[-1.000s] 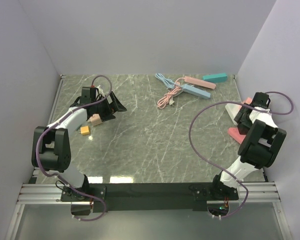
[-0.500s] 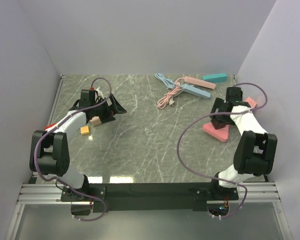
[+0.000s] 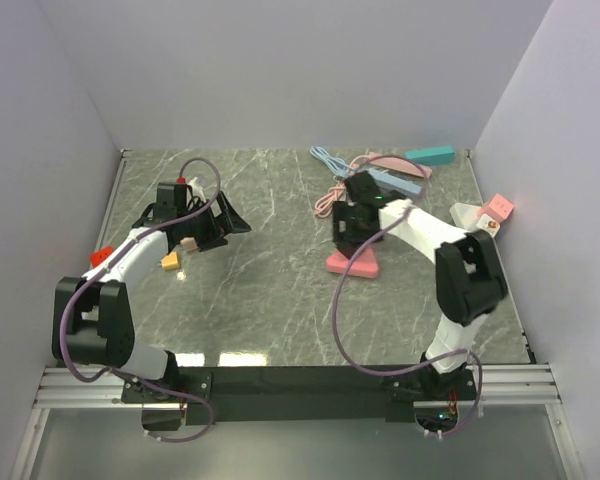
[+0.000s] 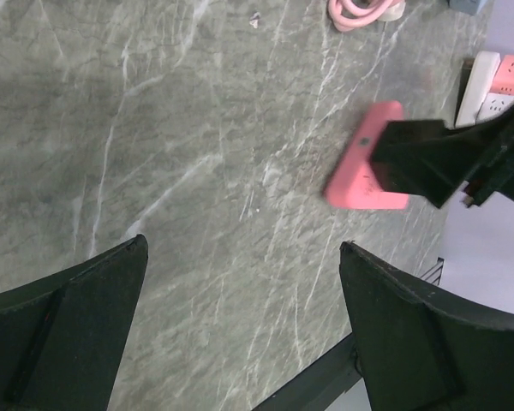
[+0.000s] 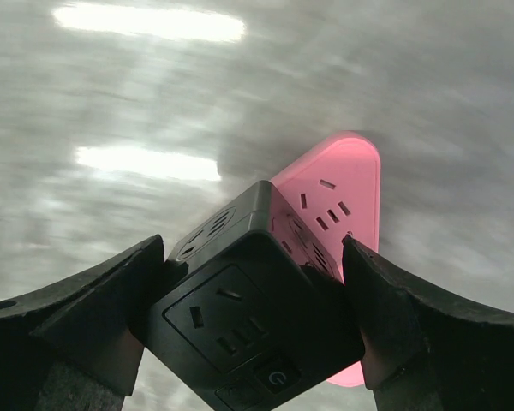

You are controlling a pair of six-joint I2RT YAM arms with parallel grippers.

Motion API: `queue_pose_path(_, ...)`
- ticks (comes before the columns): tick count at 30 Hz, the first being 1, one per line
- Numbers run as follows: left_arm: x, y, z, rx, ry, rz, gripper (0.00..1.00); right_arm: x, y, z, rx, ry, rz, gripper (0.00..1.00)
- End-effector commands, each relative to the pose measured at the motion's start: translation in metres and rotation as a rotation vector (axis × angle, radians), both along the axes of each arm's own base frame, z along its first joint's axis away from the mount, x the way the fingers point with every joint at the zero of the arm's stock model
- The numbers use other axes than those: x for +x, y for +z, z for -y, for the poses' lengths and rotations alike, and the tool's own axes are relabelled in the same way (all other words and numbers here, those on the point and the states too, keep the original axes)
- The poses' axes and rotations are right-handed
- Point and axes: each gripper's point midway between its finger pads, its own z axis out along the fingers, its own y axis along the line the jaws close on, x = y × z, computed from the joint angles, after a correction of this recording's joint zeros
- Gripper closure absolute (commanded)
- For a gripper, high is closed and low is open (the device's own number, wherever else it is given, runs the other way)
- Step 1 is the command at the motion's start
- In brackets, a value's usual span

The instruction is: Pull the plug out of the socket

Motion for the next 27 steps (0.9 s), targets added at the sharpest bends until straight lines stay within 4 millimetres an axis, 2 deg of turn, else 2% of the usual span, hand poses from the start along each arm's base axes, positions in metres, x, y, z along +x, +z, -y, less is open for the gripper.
queue_pose_path(1, -0.001, 0.019, -0.001, 0.013, -0.015, 0.068, 0.01, 0.007, 0.012, -0.067, 0.058, 0.107, 0.031, 0.19)
queue_pose_path(3, -0.002, 0.021, 0.0, 0.008, -0.015, 0.073, 0.01, 0.01, 0.011, -0.085, 0.037, 0.166, 0.026, 0.15)
queue_pose_path(4, -0.002, 0.022, 0.001, 0.001, -0.016, 0.073, 0.01, 0.004, 0.005, -0.098, 0.022, 0.21, 0.01, 0.04)
queue_pose_path(5, -0.003, 0.02, 0.001, 0.0, -0.016, 0.069, 0.01, 0.005, 0.013, -0.106, 0.02, 0.255, 0.021, 0.03)
queue_pose_path(7, -0.003, 0.017, 0.001, -0.001, -0.018, 0.061, 0.01, -0.001, 0.011, -0.118, 0.013, 0.313, 0.009, 0.02)
queue_pose_path(12, -0.003, 0.013, 0.002, -0.005, -0.022, 0.054, 0.01, -0.005, 0.033, -0.128, 0.018, 0.447, 0.05, 0.01)
queue_pose_path(13, -0.003, 0.014, 0.003, -0.009, -0.028, 0.056, 0.01, -0.008, 0.051, -0.127, 0.045, 0.455, 0.095, 0.01)
queue_pose_path(15, 0.0, 0.017, 0.006, -0.008, -0.037, 0.069, 0.01, 0.001, 0.083, -0.133, 0.103, 0.46, 0.229, 0.0)
queue_pose_path(17, 0.004, 0.022, 0.011, -0.009, -0.057, 0.081, 0.01, 0.003, 0.126, -0.133, 0.178, 0.437, 0.354, 0.0)
queue_pose_path(19, 0.005, 0.02, 0.02, 0.013, -0.093, 0.082, 0.01, 0.006, 0.154, -0.122, 0.242, 0.369, 0.409, 0.0)
queue_pose_path(20, 0.009, 0.026, 0.024, 0.023, -0.106, 0.095, 0.01, 0.009, 0.159, -0.114, 0.244, 0.324, 0.417, 0.0)
queue_pose_path(22, 0.01, 0.023, 0.038, 0.047, -0.148, 0.094, 0.01, 0.015, 0.167, -0.088, 0.247, 0.214, 0.433, 0.0)
queue_pose_path(23, 0.016, 0.031, 0.042, 0.06, -0.154, 0.116, 0.01, 0.017, 0.166, -0.078, 0.257, 0.136, 0.425, 0.0)
queue_pose_path(24, 0.013, 0.031, 0.054, 0.071, -0.187, 0.119, 0.01, 0.023, 0.163, -0.06, 0.255, 0.069, 0.421, 0.0)
queue_pose_path(25, 0.015, 0.027, 0.06, 0.085, -0.205, 0.114, 0.01, 0.018, 0.151, -0.049, 0.278, -0.004, 0.383, 0.0)
queue_pose_path(26, 0.022, 0.034, 0.065, 0.106, -0.203, 0.141, 0.01, 0.016, 0.142, -0.041, 0.287, -0.045, 0.352, 0.0)
queue_pose_path(27, 0.018, 0.031, 0.077, 0.119, -0.242, 0.141, 0.01, 0.011, 0.135, -0.04, 0.324, -0.049, 0.314, 0.0)
